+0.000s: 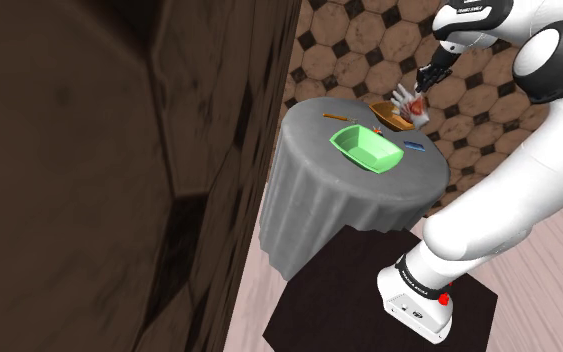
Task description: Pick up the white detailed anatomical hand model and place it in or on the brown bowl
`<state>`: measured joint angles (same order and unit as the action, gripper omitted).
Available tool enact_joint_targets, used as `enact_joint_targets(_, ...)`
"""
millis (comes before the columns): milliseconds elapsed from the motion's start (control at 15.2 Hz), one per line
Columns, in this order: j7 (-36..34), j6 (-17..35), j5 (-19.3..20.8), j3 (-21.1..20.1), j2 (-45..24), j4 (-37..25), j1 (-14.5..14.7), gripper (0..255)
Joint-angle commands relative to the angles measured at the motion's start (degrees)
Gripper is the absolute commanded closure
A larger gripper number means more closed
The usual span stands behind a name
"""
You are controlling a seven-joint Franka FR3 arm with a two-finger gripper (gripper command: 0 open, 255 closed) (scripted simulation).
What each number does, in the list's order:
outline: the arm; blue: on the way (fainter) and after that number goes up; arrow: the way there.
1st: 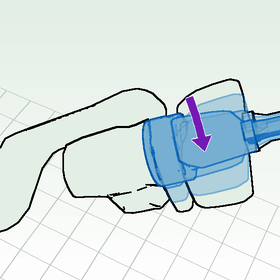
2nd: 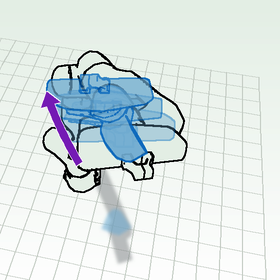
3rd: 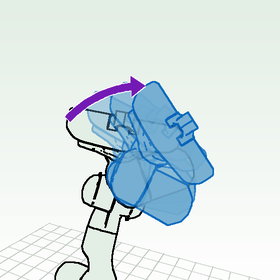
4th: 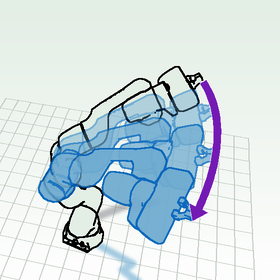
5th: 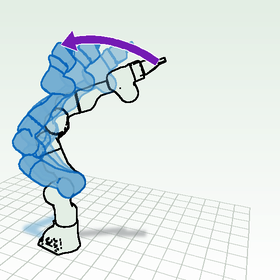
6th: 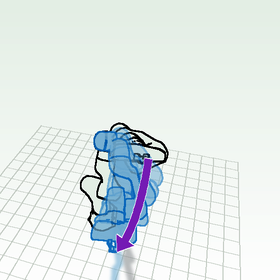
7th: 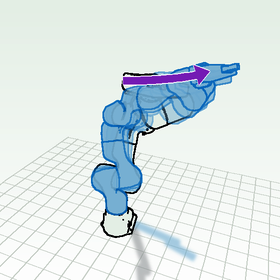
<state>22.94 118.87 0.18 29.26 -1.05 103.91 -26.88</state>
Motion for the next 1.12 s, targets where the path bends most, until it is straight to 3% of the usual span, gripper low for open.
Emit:
enact_joint_targets(0,0.12,-1.27,0.0,0.15,-0.36,0.48,-0.15,255)
enact_joint_targets(264,0.12,-1.28,-0.01,0.12,-0.38,0.46,-0.18,255)
enact_joint_targets(330,0.38,-1.39,-0.14,0.23,-0.52,0.23,-0.3,0)
enact_joint_targets(660,0.11,-1.27,0.0,0.12,-0.36,0.48,-0.18,0)
enact_joint_targets(924,-0.71,-8.02,1.25,-0.17,1.81,-4.36,0.17,0)
enact_joint_targets(1056,-0.71,-8.02,1.25,-0.17,1.83,-4.35,0.17,0)
